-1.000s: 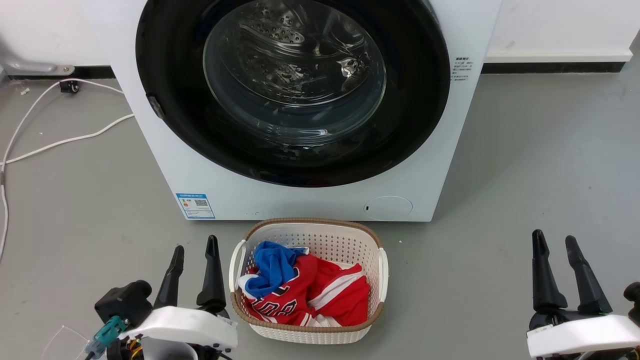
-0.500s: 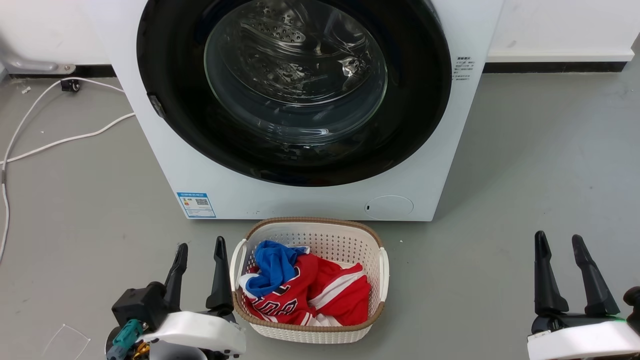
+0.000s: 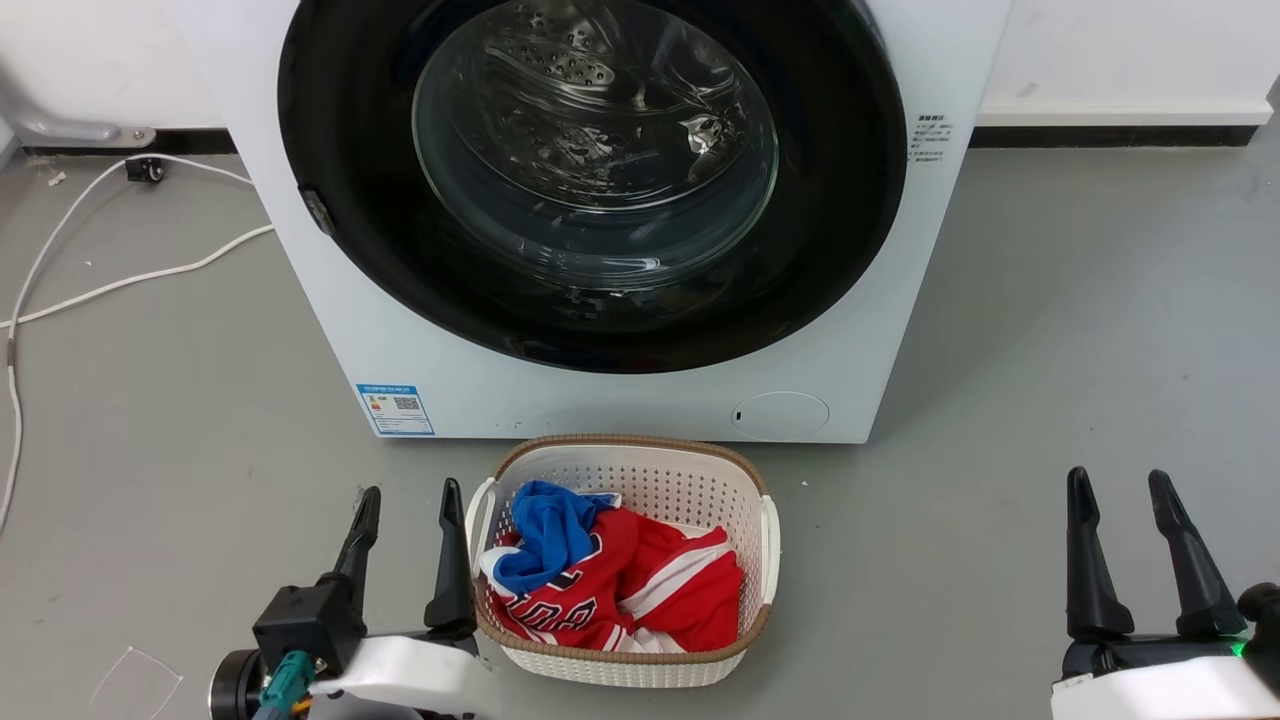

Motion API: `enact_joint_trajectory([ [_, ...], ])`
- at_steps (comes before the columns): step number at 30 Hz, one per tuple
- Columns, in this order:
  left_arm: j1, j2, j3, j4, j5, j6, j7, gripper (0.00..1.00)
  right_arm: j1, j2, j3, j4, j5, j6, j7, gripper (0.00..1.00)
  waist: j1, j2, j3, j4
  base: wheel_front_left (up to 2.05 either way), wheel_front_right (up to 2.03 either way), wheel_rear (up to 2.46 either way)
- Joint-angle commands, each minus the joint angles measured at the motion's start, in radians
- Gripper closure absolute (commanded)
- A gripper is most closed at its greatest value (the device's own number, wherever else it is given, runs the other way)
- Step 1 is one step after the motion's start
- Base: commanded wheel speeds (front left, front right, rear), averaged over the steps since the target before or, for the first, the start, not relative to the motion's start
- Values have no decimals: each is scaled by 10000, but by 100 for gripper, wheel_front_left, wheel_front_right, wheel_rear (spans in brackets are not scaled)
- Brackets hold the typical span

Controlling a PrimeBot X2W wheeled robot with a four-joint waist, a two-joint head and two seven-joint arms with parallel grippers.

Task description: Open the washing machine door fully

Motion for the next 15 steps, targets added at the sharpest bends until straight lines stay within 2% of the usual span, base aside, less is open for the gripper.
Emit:
enact_joint_trajectory([
  [1, 50, 2, -17, -57, 225, 38, -87, 0, 82, 19, 26, -118, -240, 22, -104, 0, 0, 0, -4, 2, 0, 0, 0],
  [15, 195, -18, -94, 28, 1189, 69, -361, 0, 281, 28, 56, -269, -915, 22, -362, 0, 0, 0, -36, 9, 0, 0, 0],
])
